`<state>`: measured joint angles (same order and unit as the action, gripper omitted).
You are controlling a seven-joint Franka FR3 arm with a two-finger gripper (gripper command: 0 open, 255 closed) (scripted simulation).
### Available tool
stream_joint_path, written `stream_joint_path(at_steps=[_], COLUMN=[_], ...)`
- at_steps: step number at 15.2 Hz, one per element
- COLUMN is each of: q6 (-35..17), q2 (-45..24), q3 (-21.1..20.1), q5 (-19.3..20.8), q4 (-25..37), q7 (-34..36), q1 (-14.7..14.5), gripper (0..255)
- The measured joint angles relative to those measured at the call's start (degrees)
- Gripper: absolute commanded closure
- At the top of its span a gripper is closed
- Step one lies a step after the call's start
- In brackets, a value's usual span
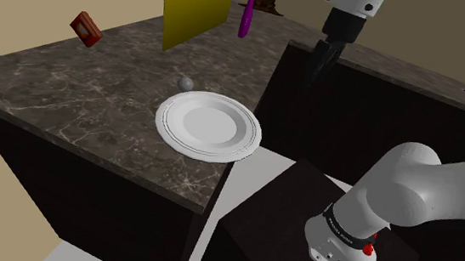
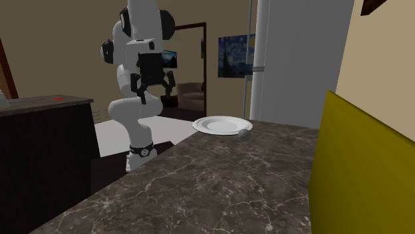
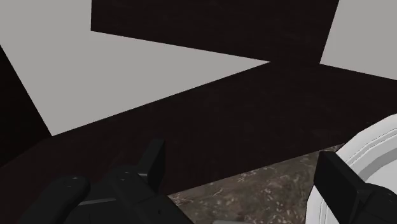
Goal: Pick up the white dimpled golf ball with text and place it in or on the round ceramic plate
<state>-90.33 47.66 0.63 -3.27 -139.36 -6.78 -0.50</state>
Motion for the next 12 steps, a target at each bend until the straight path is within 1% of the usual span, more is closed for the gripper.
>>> stream_joint_path(at_steps=[1, 4, 10, 12], q6=[0.0, -2.4, -9.0, -10.6], q2=[0.0, -3.5, -14.4, -18.2], q3=[0.0, -1.4, -5.3, -6.4], q5=[0.0, -1.6, -5.7, -6.7], q4=[0.0, 1.0, 5.4, 7.8], q7=[0.0, 1.6, 6.0, 7.4], q1=[0.0, -0.7, -2.6, -3.1], gripper=[0, 0, 0, 0])
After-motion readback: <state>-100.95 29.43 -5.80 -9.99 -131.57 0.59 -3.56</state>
